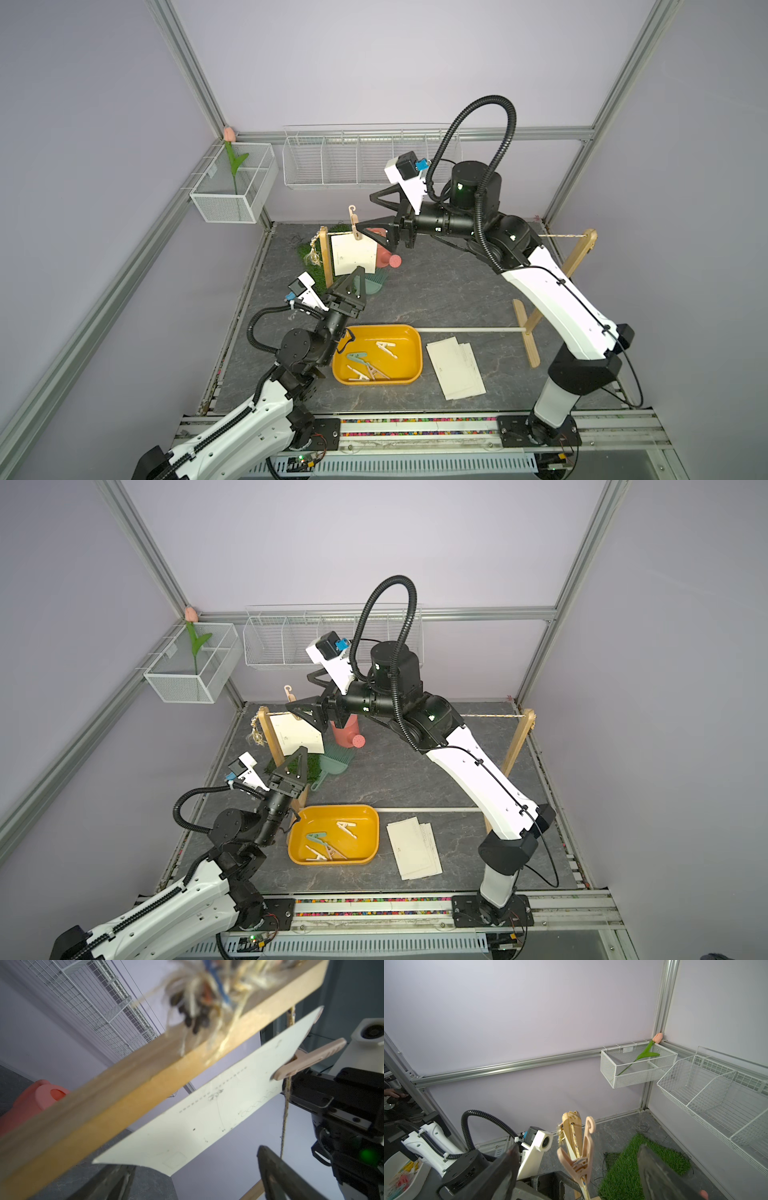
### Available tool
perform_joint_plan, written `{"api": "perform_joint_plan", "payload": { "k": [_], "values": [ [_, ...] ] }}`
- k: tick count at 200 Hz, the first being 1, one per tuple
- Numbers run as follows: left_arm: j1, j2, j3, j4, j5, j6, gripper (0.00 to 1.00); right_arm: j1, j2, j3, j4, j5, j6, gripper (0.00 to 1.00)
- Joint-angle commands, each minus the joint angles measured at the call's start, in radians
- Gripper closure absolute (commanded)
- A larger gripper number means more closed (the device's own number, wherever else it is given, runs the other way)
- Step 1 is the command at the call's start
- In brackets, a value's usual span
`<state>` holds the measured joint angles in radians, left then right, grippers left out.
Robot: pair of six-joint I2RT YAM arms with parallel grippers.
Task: Remove the postcards from the strings
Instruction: Pinch the postcard on the clothesline.
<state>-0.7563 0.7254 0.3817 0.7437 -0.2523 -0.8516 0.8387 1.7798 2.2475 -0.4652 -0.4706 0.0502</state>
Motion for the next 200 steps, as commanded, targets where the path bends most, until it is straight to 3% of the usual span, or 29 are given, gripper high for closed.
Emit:
{"api": "perform_joint_plan", "payload": {
  "k": [1, 112, 152, 200],
  "values": [
    [0.006, -0.029, -0.006, 0.029, 0.028, -0.013, 0.16, -0.012, 0.036, 0.047, -0.041, -0.053, 0.032, 0.1],
    [0.006, -0.204, -0.099, -0.126, 0.027, -0.077, 0.65, -0.023, 0.121, 0.115, -0.074, -0.092, 0.045, 0.0],
    [0.006, -0.235, -0.095, -0.17, 0.033, -0.082, 0.93, -0.024, 0.134, 0.127, -0.073, -0.093, 0.044, 0.05],
    [0.006, -0.251, -0.098, -0.188, 0.024, -0.087, 1.0, -0.024, 0.156, 0.156, -0.072, -0.109, 0.052, 0.16]
  ]
}}
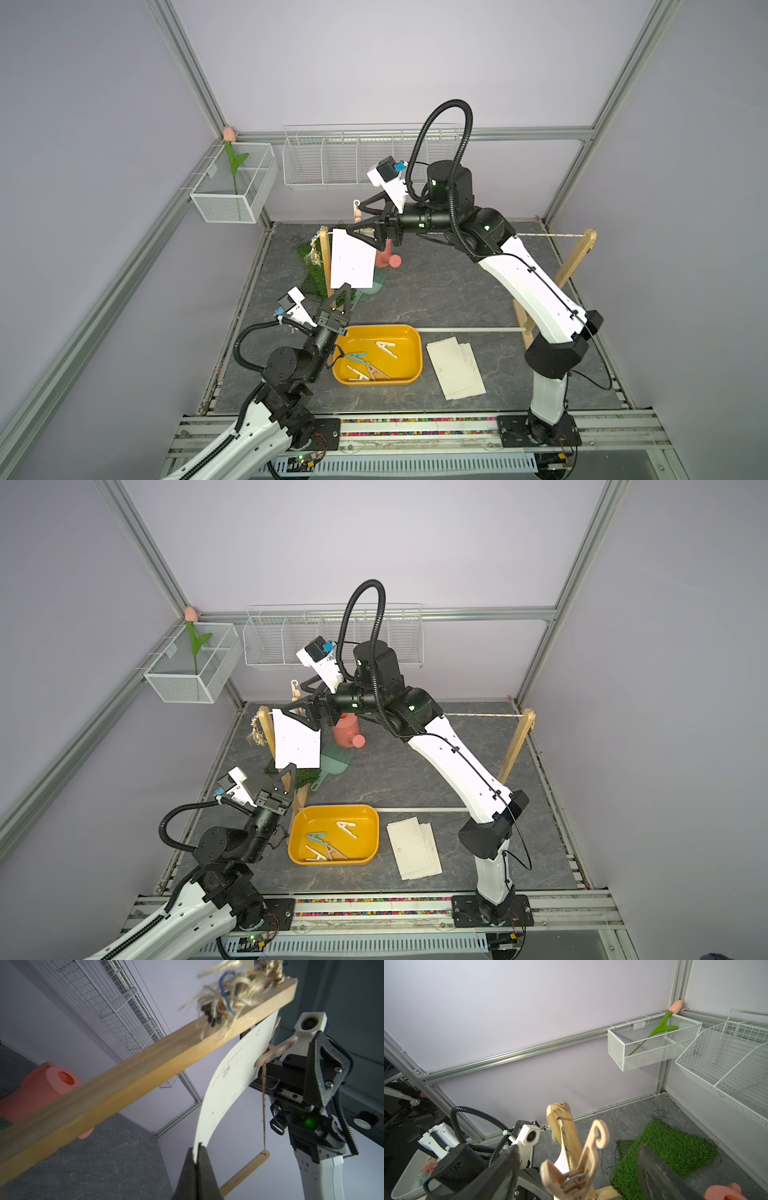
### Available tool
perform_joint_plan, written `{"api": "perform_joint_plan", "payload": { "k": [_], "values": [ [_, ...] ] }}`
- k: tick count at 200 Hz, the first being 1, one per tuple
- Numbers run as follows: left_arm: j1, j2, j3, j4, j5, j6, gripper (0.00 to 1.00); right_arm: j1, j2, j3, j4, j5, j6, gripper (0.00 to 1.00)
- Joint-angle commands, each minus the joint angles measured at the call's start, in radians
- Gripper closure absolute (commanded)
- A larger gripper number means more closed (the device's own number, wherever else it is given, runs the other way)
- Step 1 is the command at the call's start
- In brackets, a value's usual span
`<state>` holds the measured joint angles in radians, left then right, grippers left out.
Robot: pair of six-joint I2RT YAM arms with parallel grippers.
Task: Remove the postcards from the strings
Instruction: Pinch the postcard on the clothesline, then remove the clamp from the clothesline.
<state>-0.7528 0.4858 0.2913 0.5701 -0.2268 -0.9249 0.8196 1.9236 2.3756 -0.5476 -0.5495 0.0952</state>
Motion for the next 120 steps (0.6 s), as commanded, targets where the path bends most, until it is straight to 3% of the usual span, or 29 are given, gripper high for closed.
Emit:
{"api": "perform_joint_plan", "payload": {
  "k": [1, 63, 120],
  "values": [
    [0.003, -0.012, -0.008, -0.014, -0.002, -0.014, 1.0, -0.004, 0.012, 0.027, 0.01, -0.029, 0.007, 0.17],
    [0.003, -0.013, -0.011, -0.021, -0.006, -0.025, 1.0, -0.004, 0.017, 0.027, 0.029, -0.04, 0.01, 0.46],
    [0.003, -0.022, -0.015, -0.036, -0.01, -0.03, 1.0, -0.004, 0.017, 0.027, 0.047, -0.036, 0.011, 0.63]
  ]
}}
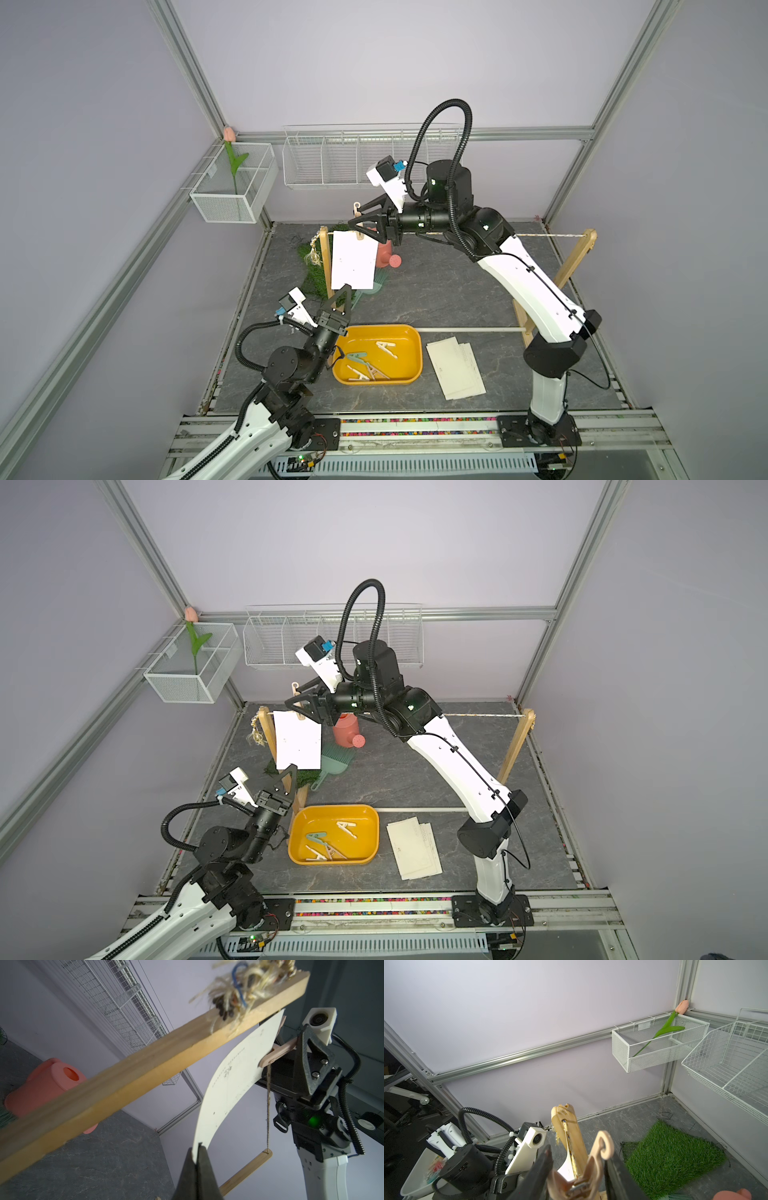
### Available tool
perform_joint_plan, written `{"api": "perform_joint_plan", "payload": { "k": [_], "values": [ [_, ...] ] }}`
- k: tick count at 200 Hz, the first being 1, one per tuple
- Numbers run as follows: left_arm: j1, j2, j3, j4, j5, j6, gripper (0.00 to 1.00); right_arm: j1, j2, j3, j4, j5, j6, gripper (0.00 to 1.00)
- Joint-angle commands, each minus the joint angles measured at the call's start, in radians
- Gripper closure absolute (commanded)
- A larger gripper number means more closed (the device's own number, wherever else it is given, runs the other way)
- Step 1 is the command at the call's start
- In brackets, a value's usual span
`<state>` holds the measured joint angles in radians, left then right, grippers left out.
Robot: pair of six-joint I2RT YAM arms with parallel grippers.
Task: Remove the postcards from the strings
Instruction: Remove the clamp from the clothesline.
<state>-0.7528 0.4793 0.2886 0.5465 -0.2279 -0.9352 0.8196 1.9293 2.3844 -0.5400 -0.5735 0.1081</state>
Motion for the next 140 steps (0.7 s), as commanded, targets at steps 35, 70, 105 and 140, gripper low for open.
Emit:
{"api": "perform_joint_plan", "payload": {
  "k": [35, 70, 105, 140],
  "values": [
    [0.003, -0.033, -0.015, -0.034, -0.008, -0.02, 1.0, -0.003, 0.006, 0.02, 0.048, 0.0, -0.007, 0.73],
    [0.004, -0.044, -0.018, -0.055, 0.032, -0.011, 1.0, -0.004, 0.007, 0.038, 0.054, 0.033, -0.023, 0.74],
    [0.003, -0.082, -0.026, -0.109, 0.1, 0.006, 1.0, -0.008, 0.001, 0.07, 0.058, 0.078, -0.041, 0.75],
    [0.004, -0.147, -0.038, -0.185, 0.161, 0.024, 1.0, -0.012, -0.029, 0.077, 0.061, 0.152, -0.077, 0.75]
  ]
}}
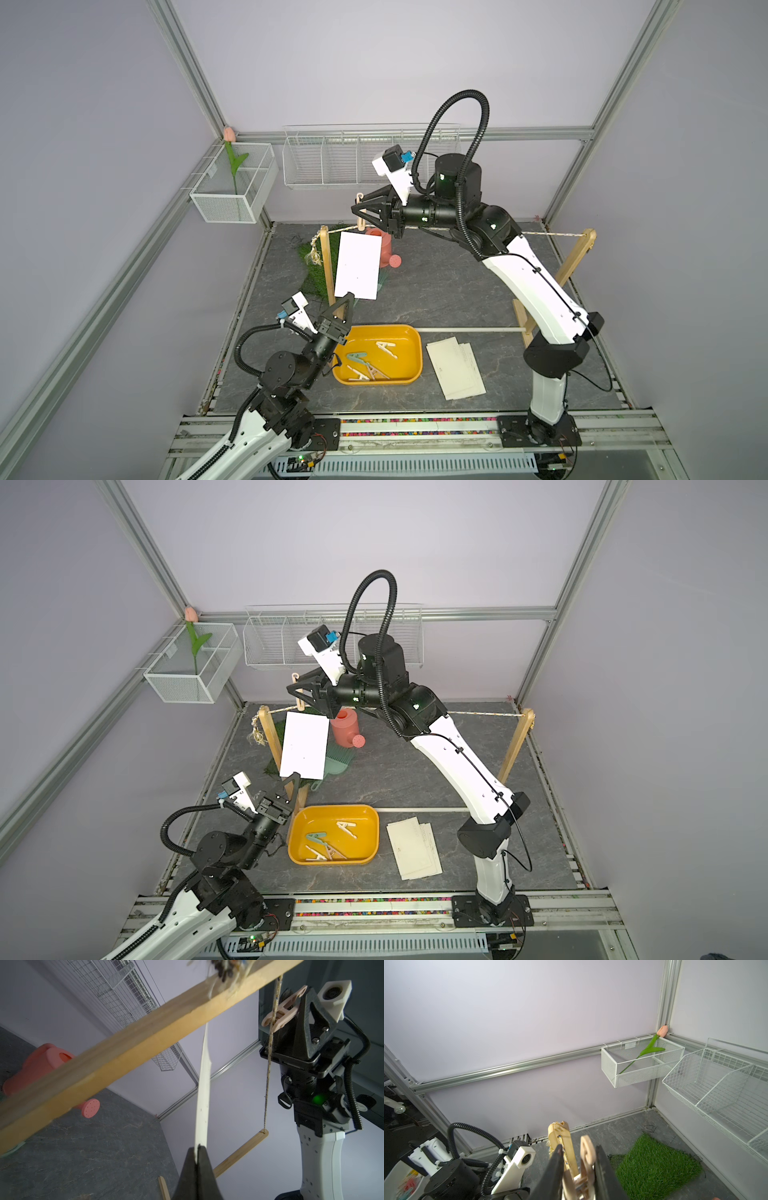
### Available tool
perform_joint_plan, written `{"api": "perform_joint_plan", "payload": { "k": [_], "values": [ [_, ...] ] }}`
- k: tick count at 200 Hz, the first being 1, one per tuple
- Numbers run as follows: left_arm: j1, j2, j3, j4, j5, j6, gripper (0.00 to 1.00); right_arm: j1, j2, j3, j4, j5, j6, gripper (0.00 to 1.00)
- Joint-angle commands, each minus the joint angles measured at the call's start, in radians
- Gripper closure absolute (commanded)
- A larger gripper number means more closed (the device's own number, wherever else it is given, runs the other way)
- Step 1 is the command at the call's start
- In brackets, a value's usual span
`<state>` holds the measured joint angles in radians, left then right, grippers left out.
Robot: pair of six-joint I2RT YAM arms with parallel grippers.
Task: Remove the postcards from the strings
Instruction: Remove the clamp from the clothesline.
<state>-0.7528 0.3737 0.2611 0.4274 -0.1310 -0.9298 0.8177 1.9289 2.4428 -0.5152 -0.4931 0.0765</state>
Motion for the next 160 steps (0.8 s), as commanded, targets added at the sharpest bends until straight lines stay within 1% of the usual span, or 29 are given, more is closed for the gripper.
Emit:
{"api": "perform_joint_plan", "payload": {
  "k": [1, 29, 67, 110, 129, 160],
  "values": [
    [0.003, -0.043, -0.011, -0.069, 0.067, 0.02, 1.0, -0.01, -0.03, 0.018, 0.037, 0.074, -0.046, 0.75],
    [0.003, -0.077, 0.006, -0.138, 0.142, 0.061, 1.0, -0.01, -0.086, -0.004, 0.041, 0.157, -0.109, 0.75],
    [0.003, -0.073, 0.066, -0.224, 0.26, 0.146, 1.0, -0.01, -0.188, -0.096, 0.068, 0.305, -0.228, 0.73],
    [0.003, -0.076, 0.146, -0.314, 0.349, 0.23, 1.0, -0.011, -0.263, -0.167, 0.052, 0.324, -0.265, 0.72],
    [0.003, -0.1, 0.194, -0.351, 0.392, 0.297, 1.0, -0.012, -0.355, -0.307, 0.072, 0.296, -0.273, 0.72],
    [0.003, -0.118, 0.324, -0.496, 0.473, 0.428, 1.0, -0.011, -0.591, -0.651, 0.171, 0.29, -0.26, 0.69]
  ]
}}
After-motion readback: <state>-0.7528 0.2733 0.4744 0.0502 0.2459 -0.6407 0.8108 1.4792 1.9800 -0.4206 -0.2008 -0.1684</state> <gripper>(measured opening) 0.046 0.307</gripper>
